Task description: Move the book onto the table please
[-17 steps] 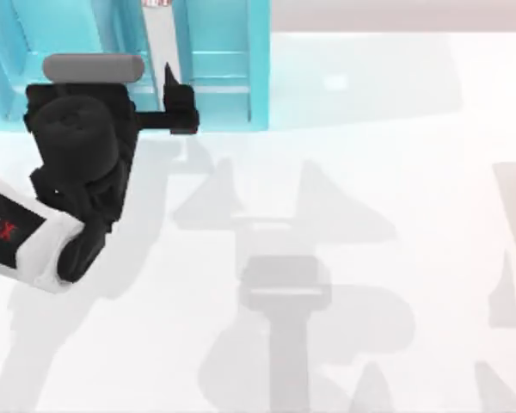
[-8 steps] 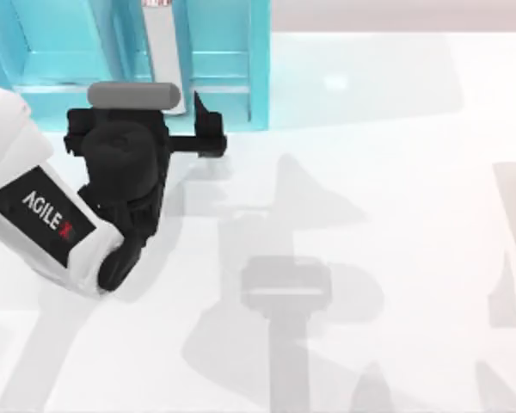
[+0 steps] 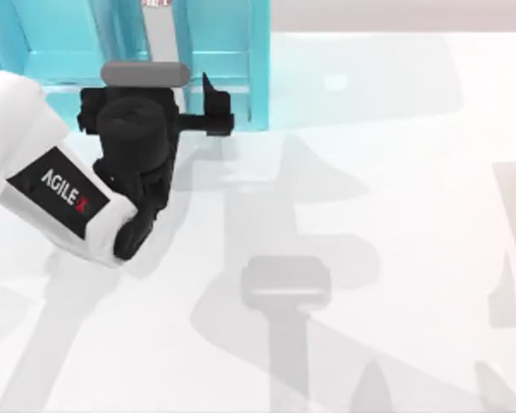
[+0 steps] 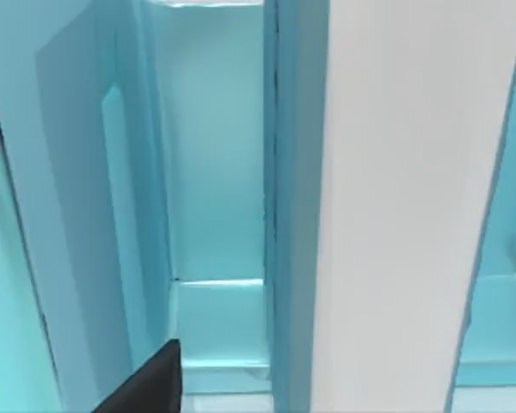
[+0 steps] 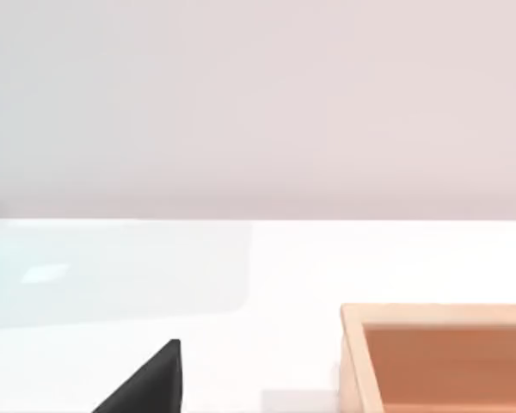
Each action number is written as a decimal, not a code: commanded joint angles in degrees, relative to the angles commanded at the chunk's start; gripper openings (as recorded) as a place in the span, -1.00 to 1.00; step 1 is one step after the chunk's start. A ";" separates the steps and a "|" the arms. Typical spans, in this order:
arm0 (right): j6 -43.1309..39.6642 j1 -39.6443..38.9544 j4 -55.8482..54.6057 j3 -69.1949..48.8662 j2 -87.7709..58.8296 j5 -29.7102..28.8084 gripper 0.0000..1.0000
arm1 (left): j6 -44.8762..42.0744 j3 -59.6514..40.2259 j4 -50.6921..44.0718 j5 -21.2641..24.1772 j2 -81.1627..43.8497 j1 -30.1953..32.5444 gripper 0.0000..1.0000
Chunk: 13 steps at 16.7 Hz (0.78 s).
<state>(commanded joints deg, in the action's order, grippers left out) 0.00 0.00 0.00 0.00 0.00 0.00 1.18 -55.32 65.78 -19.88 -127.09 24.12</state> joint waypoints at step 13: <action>0.00 0.00 0.00 0.00 0.00 0.00 1.00 | -0.27 -17.07 -8.15 3.18 -8.87 -3.09 0.85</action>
<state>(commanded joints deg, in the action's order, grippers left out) 0.00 0.00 0.00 0.00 0.00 0.00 0.91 -72.39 57.63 -16.70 -135.96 21.03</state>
